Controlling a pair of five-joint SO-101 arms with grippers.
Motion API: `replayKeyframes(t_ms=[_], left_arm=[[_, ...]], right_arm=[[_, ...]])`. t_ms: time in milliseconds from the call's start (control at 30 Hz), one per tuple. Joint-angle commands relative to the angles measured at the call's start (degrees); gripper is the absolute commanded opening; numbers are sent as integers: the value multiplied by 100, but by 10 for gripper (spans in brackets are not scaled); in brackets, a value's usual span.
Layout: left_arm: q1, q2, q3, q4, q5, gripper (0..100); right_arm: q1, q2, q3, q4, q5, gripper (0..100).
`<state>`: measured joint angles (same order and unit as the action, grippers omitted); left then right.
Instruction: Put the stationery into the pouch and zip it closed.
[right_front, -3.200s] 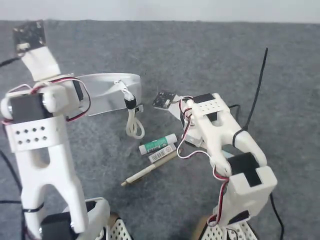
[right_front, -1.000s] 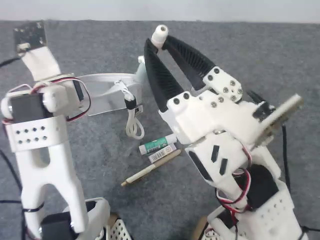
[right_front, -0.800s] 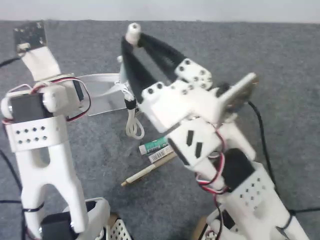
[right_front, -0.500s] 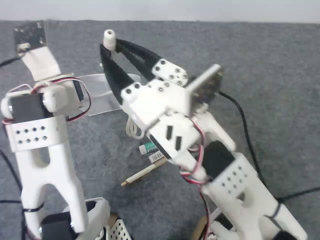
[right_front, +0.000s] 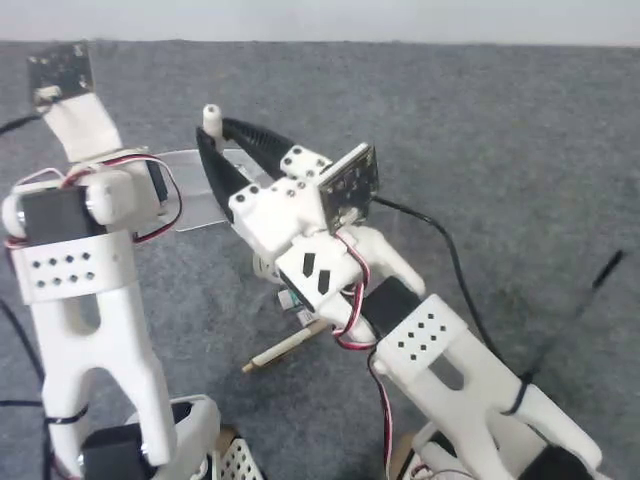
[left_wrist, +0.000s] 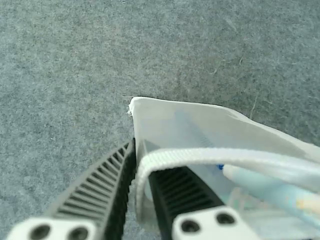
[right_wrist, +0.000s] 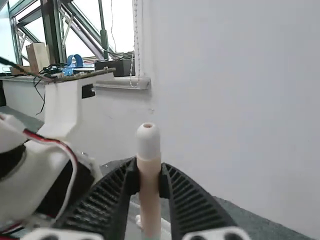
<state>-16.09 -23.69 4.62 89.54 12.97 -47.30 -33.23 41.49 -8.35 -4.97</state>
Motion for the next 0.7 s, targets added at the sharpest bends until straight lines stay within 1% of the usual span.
replayKeyframes(t_ms=[0, 133, 400, 433, 567, 667], left_arm=[[-26, -26, -4, -167, 70, 9], [-26, -26, -4, -167, 70, 9], [-35, -26, -4, -158, 70, 9], [-35, -26, -4, -158, 70, 9], [-35, -26, -4, -158, 70, 9], [-35, -26, -4, -158, 70, 9]], right_arm=[[-251, -13, 193, -286, -18, 6], [-356, -13, 484, -453, 0, 6], [-338, -4, 615, -418, 26, 6], [-330, -13, 615, -409, 149, 6], [-347, -75, 615, -22, 1029, 6], [-356, -75, 589, 321, 1213, 6]])
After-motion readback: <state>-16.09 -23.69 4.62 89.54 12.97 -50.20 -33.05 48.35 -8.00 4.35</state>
